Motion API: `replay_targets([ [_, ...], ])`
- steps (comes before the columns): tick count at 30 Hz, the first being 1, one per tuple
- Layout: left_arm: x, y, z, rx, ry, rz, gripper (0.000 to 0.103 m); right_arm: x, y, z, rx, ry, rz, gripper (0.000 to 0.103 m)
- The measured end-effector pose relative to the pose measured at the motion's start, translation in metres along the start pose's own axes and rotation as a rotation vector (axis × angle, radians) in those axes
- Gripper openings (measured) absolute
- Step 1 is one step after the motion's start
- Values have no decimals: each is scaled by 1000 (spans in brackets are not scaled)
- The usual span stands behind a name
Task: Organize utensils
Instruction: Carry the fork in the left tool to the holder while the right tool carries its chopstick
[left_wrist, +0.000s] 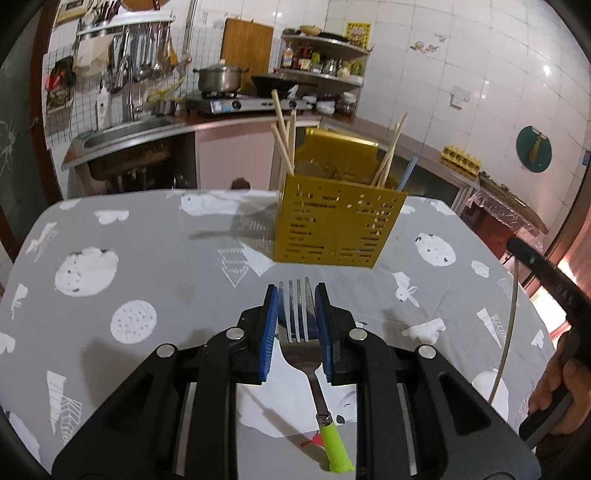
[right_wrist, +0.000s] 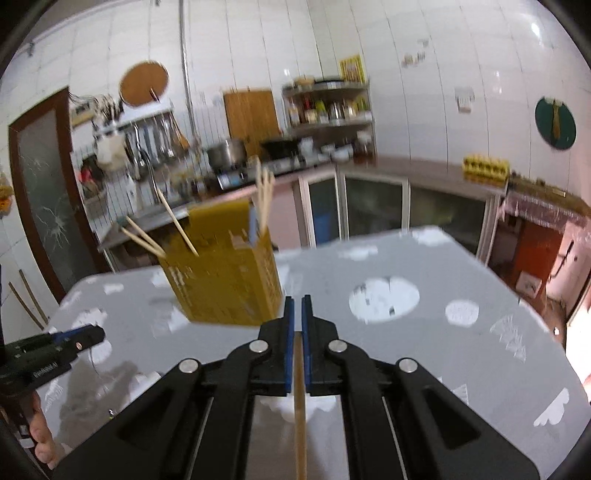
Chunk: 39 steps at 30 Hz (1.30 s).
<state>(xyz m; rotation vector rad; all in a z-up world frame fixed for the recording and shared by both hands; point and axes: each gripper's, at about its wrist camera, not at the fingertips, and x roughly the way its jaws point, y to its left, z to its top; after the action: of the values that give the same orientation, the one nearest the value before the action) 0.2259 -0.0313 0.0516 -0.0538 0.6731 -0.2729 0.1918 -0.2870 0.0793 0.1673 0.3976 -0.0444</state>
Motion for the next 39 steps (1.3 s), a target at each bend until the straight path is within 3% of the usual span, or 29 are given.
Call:
replay_targets([
  [7,-20,5,2,28,-54,-26,18,-24,14,10,-22,-110,7,4],
  [29,-57,7,8,52,-129,-82,17,-42,25,20,-16,-177,16,4],
  [39,-70,4,22,65,-188,-68,17,-42,31,35,-17,-216,16,4],
])
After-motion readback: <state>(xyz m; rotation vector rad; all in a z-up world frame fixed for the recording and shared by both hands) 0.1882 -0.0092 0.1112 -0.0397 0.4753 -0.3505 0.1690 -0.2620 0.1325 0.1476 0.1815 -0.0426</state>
